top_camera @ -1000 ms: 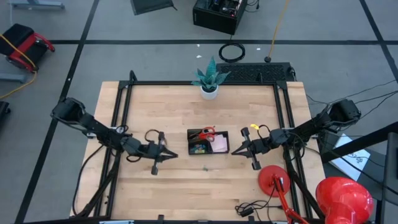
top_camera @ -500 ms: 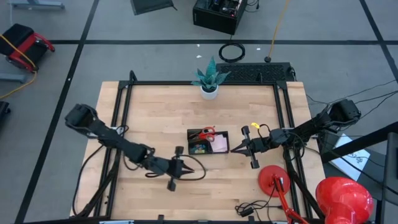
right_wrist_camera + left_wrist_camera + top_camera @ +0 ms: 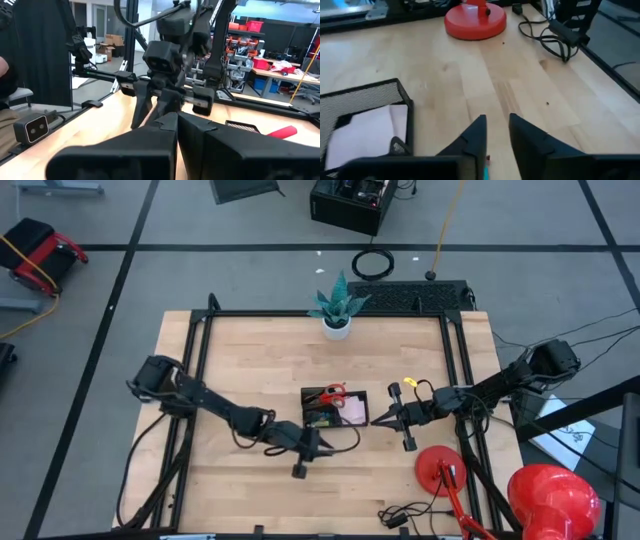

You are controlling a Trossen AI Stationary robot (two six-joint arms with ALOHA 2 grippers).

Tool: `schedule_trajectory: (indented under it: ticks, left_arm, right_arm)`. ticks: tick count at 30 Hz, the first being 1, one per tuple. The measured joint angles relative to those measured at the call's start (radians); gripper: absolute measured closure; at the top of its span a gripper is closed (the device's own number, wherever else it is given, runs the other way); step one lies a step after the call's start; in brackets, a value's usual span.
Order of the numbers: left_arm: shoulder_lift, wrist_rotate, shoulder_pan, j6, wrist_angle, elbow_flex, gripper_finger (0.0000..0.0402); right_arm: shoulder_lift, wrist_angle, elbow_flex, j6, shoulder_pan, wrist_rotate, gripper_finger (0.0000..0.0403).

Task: Pick and place office supplies into organizer
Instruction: Put the pink binder clip into the desk organizer

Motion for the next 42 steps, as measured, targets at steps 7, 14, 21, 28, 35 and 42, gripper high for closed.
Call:
schedule_trajectory:
  ticks: [7, 14, 21, 28, 35, 42]
  left_arm:
    - [0.068, 0.03, 0.017, -0.04, 0.0, 0.022, 0.0242]
    - [0.118, 0.065, 0.026, -0.045, 0.021, 0.023, 0.0197]
    - [0.117, 0.123, 0.05, -0.047, 0.023, 0.023, 0.0177]
    - [0.126, 0.154, 0.058, -0.047, 0.028, 0.022, 0.0174]
    - [0.169, 0.155, 0.078, -0.033, 0.029, 0.023, 0.0174]
    - [0.187, 0.161, 0.107, -0.033, 0.043, 0.022, 0.0174]
  right_arm:
    - [0.0, 0.0, 0.0, 0.01, 0.0, 0.0, 0.0399]
    - [0.0, 0.0, 0.0, 0.017, 0.0, -0.001, 0.0399]
    - [0.0, 0.0, 0.0, 0.007, 0.0, -0.001, 0.0399]
    - [0.0, 0.0, 0.0, -0.002, 0.0, -0.002, 0.0399]
    - [0.0, 0.0, 0.0, -0.003, 0.0, 0.0, 0.0399]
    - [0.0, 0.0, 0.0, -0.007, -0.002, 0.003, 0.0399]
